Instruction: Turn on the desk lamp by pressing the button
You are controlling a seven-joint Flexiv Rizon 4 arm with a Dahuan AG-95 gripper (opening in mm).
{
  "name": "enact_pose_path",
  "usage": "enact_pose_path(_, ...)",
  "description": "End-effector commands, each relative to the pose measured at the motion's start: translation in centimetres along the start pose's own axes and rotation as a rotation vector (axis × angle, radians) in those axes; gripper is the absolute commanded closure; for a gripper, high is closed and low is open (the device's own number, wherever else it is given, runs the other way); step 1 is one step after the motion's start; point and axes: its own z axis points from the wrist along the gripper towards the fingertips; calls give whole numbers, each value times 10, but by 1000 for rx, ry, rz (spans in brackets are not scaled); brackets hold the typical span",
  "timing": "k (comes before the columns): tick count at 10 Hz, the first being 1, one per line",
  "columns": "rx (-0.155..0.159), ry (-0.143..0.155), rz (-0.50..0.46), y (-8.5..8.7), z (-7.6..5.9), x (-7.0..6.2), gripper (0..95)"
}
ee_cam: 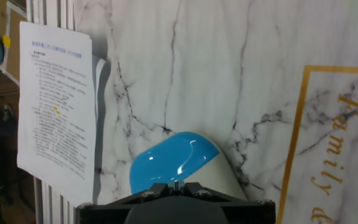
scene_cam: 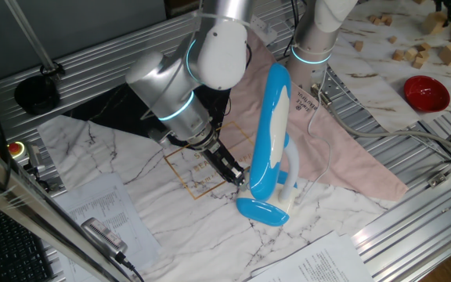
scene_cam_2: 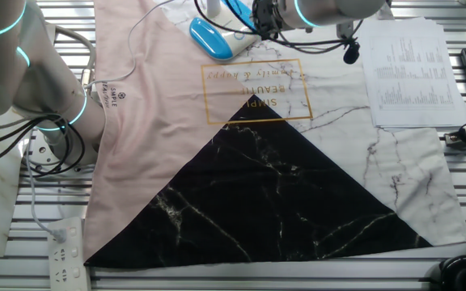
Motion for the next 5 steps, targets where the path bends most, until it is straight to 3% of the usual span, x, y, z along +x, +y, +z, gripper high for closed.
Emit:
enact_pose_path(1, 3, -14, -21, -11, 15, -7, 950)
enact_pose_path(2, 0, -20, -31, -15, 20, -10, 950)
enact_pose_path(5, 0, 6, -3, -2, 5, -3, 950)
